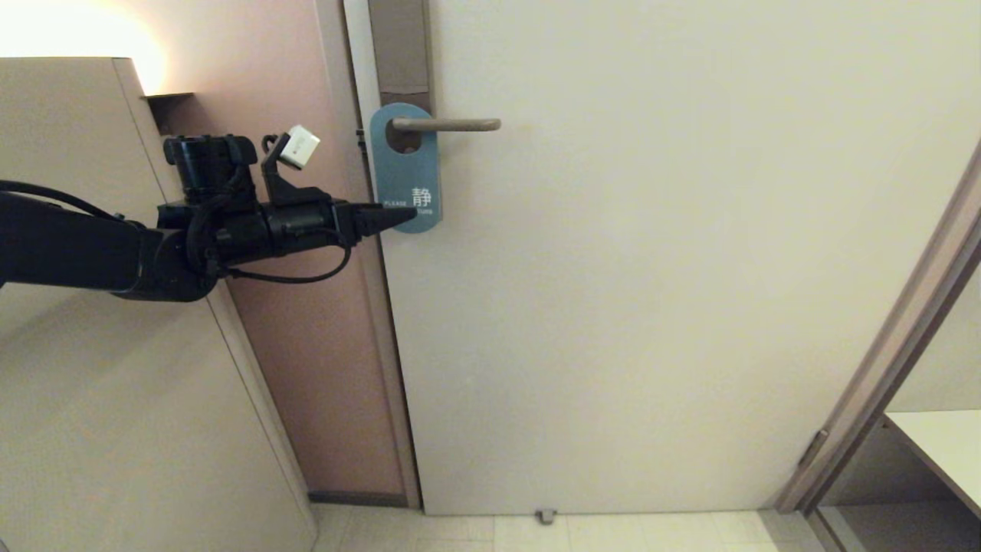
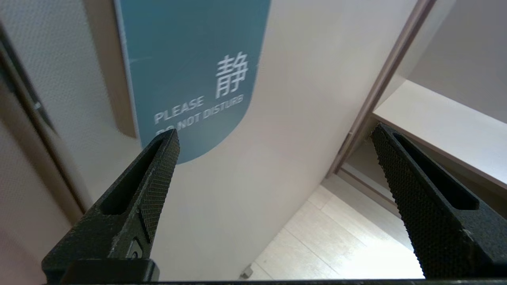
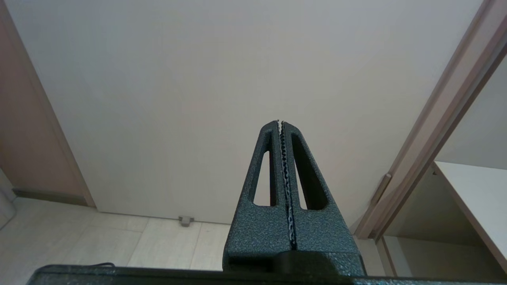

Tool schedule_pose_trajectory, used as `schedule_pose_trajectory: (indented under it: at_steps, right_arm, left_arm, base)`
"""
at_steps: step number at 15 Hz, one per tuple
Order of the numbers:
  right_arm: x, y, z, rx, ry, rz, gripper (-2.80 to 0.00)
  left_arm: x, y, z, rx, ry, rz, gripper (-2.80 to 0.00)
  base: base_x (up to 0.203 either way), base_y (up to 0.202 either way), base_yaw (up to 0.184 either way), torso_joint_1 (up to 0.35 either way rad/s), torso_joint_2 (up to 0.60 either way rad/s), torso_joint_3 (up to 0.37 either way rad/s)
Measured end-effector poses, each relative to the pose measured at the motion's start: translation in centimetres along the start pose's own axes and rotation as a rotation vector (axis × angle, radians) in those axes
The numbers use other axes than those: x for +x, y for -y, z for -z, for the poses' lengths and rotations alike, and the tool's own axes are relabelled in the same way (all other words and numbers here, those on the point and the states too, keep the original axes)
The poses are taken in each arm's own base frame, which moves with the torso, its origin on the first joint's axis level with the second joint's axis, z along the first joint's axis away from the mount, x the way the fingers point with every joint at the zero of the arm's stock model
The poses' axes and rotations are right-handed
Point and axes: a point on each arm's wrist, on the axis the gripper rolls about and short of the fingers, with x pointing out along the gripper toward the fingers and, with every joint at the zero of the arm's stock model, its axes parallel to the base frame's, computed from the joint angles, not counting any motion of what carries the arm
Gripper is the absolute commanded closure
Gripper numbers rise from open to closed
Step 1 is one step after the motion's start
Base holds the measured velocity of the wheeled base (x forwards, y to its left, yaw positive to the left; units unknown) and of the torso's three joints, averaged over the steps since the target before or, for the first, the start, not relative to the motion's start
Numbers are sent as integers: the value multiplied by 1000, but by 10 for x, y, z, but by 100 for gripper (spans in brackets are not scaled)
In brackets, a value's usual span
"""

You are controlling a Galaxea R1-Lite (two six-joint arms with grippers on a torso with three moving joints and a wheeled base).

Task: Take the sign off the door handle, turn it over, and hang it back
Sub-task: Take down the sign

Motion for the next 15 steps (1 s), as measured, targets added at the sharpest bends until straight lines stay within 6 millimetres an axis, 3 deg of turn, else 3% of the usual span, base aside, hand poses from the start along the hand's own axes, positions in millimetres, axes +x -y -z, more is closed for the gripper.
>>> schedule_pose_trajectory:
  at_steps: [5,11,15]
  right_arm:
    - [0,0,0,0,0,0,0]
    - [0,0,0,0,0,0,0]
    - [0,0,0,0,0,0,0]
  left_arm:
    - [1,-1,-5,13,10,39,-280]
    - [-13,-23,-13,31,40,-41,-280]
    - [-10,-29,-12,31,43,-43,-280]
  base:
    - [0,0,0,0,0,0]
    - [0,0,0,0,0,0]
    - [0,0,0,0,0,0]
